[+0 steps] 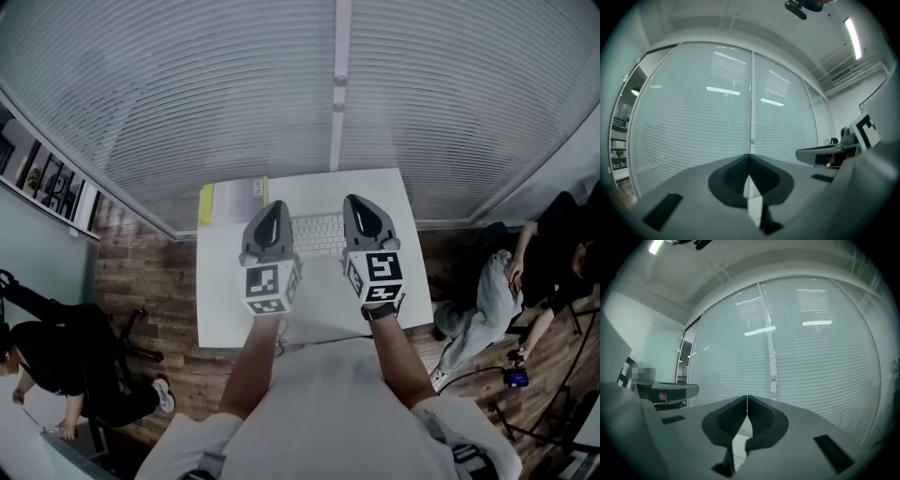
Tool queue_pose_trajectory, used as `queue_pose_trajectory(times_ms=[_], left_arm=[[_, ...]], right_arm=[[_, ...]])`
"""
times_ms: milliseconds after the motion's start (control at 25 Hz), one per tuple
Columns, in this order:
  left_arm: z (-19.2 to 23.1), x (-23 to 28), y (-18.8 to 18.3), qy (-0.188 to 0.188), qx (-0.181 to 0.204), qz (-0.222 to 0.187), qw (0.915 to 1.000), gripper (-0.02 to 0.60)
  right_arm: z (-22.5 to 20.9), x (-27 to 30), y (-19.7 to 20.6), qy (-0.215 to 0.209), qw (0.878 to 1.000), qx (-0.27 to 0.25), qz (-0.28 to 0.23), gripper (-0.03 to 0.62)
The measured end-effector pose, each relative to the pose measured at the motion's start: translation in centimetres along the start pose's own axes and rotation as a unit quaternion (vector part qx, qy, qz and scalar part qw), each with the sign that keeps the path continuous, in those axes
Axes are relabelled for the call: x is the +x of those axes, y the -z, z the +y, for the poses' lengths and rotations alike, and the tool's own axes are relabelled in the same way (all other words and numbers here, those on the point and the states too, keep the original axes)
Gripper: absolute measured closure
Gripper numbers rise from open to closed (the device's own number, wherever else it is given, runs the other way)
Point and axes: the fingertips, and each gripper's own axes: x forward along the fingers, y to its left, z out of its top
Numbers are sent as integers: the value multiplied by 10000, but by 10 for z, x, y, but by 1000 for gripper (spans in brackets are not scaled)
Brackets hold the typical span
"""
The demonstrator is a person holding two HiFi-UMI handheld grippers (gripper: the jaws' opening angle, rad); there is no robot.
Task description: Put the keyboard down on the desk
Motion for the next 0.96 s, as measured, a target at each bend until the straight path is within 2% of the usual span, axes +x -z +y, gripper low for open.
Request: queue_pose_trajectory(times_ms=[480, 960], left_arm=[[-5, 7, 13, 76, -70, 136, 9999, 568], [-1, 14, 14, 124, 66, 164, 9998, 568]], right_arm=[[-2, 4, -1, 76, 9999, -77, -15, 583], [-2, 9, 6, 165, 9997, -183, 48, 583]])
